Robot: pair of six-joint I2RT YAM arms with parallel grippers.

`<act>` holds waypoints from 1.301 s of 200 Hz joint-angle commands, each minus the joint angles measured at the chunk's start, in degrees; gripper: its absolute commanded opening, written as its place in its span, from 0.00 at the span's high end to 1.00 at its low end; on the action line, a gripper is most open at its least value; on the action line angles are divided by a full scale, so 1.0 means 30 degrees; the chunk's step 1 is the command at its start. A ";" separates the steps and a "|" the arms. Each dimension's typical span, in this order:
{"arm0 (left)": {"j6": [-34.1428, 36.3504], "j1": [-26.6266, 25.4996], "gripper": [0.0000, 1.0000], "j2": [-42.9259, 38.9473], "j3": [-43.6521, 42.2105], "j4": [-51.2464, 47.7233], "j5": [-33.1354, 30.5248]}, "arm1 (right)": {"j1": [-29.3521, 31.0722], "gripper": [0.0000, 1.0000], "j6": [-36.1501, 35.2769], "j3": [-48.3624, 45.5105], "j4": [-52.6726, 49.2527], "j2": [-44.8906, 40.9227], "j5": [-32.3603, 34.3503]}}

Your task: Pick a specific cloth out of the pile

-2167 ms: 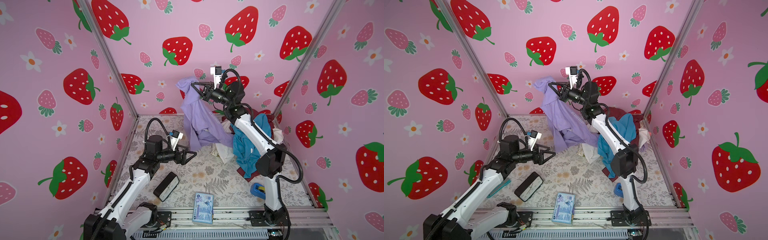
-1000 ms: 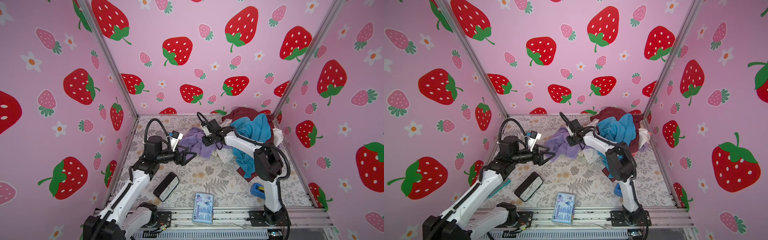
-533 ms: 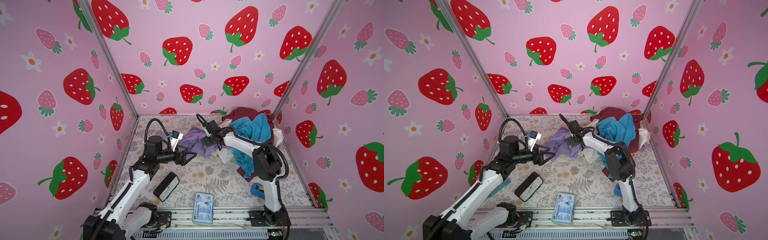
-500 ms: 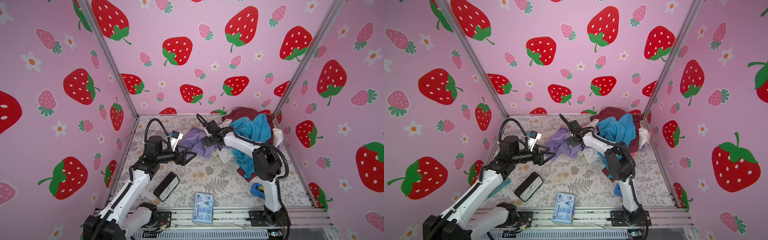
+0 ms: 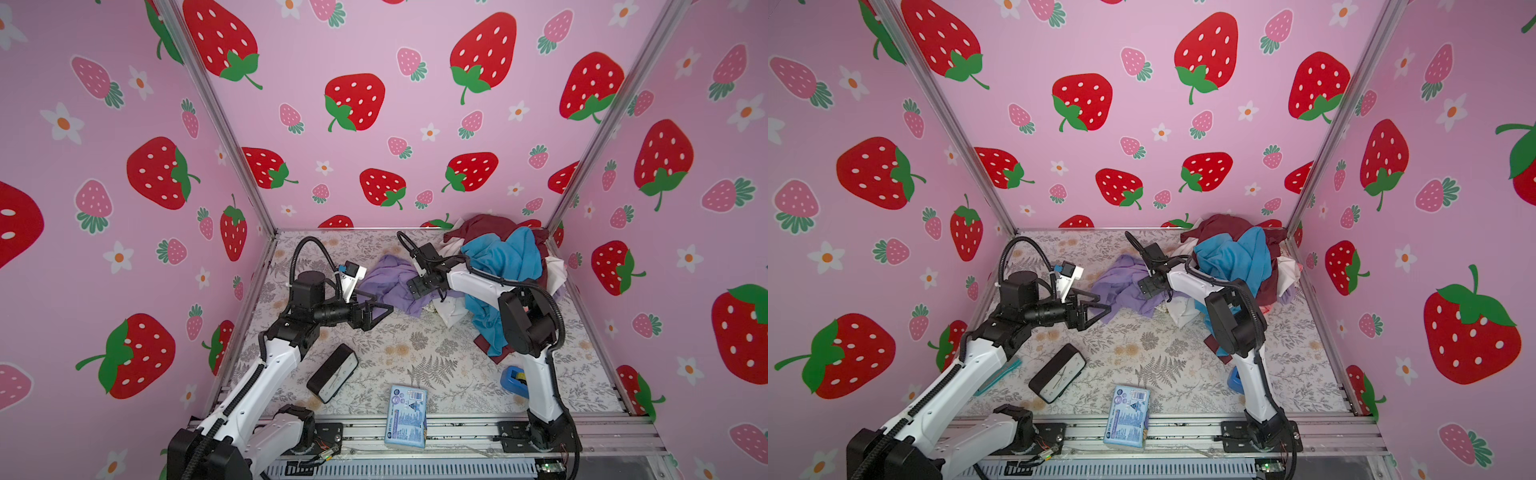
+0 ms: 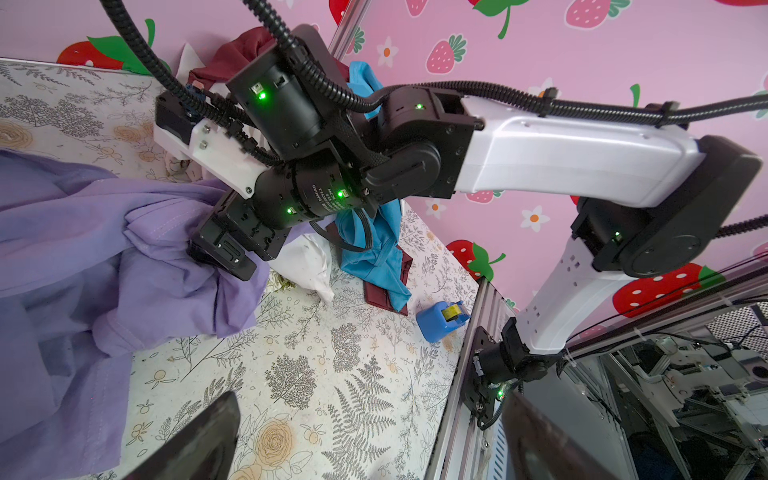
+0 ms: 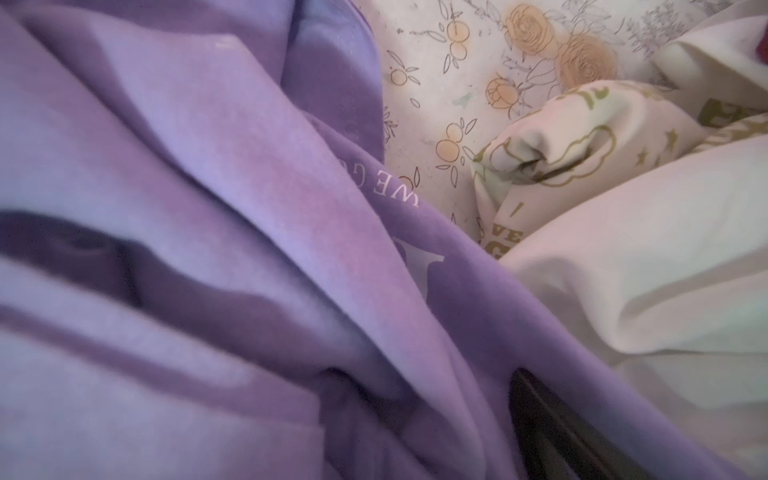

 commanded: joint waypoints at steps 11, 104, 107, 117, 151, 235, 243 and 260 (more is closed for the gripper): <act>0.0187 -0.0109 0.01 0.0117 0.0053 0.0031 0.0328 | -0.0218 0.09 -0.0127 -0.0468 0.0323 0.0331 -0.0990; 0.0230 -0.0094 0.01 0.0298 0.0059 0.0097 0.0269 | -0.0134 0.82 -0.0211 -0.0701 0.0666 -0.1674 -0.0279; 0.0242 -0.0108 0.01 0.0293 0.0045 0.0117 0.0282 | -0.0109 0.86 -0.0225 -0.0653 0.0622 -0.1702 -0.0304; 0.0244 -0.0107 0.01 0.0334 0.0056 0.0123 0.0283 | -0.0062 0.96 -0.0268 -0.0460 0.0502 -0.1849 -0.0286; 0.0273 -0.0108 0.01 0.0310 0.0059 0.0119 0.0276 | 0.0305 1.00 -0.0529 0.0377 0.0125 -0.2593 0.0435; 0.0248 -0.0109 0.01 0.0050 -0.0029 0.0149 0.0261 | 0.0713 1.00 -0.1135 0.2087 0.0853 -0.5408 0.1457; 0.0244 -0.0108 0.01 0.0024 -0.0029 0.0148 0.0263 | 0.0748 1.00 -0.1188 0.2325 0.0924 -0.5569 0.1406; 0.0215 -0.0091 0.01 -0.0049 -0.0058 0.0176 0.0232 | 0.0737 1.00 -0.1294 0.2748 0.1098 -0.5825 0.1358</act>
